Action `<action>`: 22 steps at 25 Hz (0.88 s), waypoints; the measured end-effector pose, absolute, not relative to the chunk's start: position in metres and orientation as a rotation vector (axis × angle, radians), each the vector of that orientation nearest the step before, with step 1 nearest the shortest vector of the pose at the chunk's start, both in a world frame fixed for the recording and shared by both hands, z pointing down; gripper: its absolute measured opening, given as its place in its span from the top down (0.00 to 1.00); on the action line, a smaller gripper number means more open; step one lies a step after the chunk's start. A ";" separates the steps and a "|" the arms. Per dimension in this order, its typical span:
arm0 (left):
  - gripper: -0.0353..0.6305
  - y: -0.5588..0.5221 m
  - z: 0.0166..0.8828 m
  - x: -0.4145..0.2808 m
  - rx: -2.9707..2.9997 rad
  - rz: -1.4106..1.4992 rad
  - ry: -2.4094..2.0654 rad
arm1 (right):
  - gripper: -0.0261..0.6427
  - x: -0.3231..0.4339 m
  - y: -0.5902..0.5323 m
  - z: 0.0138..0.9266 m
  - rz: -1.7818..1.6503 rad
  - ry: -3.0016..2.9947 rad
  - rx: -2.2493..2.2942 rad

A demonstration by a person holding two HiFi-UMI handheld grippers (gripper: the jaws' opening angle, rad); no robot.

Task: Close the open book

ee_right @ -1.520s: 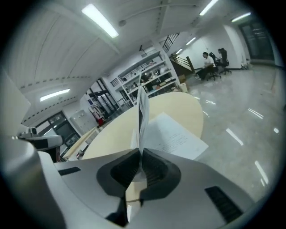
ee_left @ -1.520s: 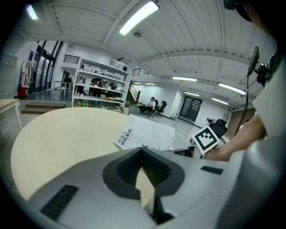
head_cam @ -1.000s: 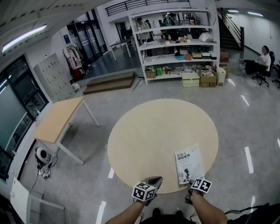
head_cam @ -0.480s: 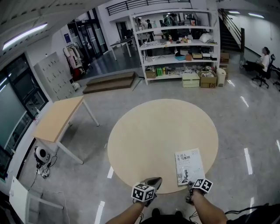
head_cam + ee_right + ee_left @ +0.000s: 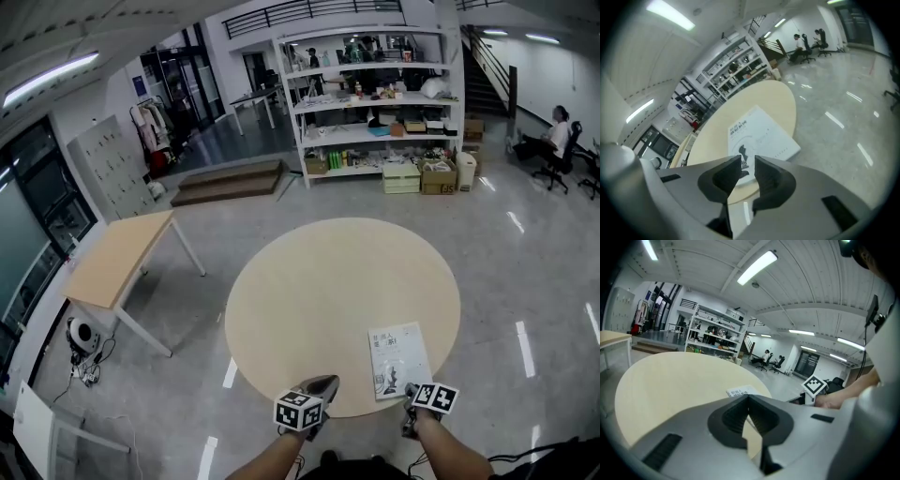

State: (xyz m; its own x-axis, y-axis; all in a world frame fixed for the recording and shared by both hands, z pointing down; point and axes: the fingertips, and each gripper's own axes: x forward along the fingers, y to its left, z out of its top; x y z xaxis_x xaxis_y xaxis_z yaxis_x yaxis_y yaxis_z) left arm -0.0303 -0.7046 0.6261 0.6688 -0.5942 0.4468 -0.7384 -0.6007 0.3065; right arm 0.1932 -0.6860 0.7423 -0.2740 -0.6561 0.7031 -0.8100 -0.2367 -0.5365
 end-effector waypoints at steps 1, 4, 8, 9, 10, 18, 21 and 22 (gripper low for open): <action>0.96 -0.707 0.620 -0.032 2.413 0.385 -1.044 | 0.83 0.193 -0.695 0.724 1.464 -1.899 1.789; 0.96 -0.710 0.598 -0.034 2.435 0.334 -1.058 | 0.84 0.188 -0.716 0.665 1.238 -2.086 1.760; 0.96 -0.710 0.573 -0.037 2.487 0.300 -1.092 | 0.96 0.168 -0.724 0.597 0.905 -2.308 1.666; 0.96 -0.710 0.567 -0.037 2.498 0.293 -1.100 | 0.96 0.162 -0.724 0.584 0.837 -2.355 1.644; 0.96 -0.709 0.561 -0.036 2.511 0.289 -1.103 | 0.96 0.158 -0.723 0.572 0.768 -2.391 1.624; 0.96 -0.674 0.524 -0.030 2.635 0.304 -1.083 | 0.96 0.145 -0.706 0.526 0.443 -2.505 1.486; 0.96 -0.657 0.515 -0.029 2.615 0.283 -1.112 | 0.96 0.143 -0.692 0.520 0.391 -2.529 1.426; 0.96 -0.649 0.515 -0.026 2.613 0.278 -1.118 | 0.96 0.143 -0.688 0.521 0.368 -2.534 1.389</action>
State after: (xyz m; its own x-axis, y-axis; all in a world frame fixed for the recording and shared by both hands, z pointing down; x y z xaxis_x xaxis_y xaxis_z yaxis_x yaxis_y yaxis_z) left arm -0.0255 -0.6494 0.5147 0.6810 -0.6745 0.2850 -0.7294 -0.6592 0.1828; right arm 0.1427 -0.6876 0.5215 -0.5253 -0.7902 0.3156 -0.8473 0.5197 -0.1092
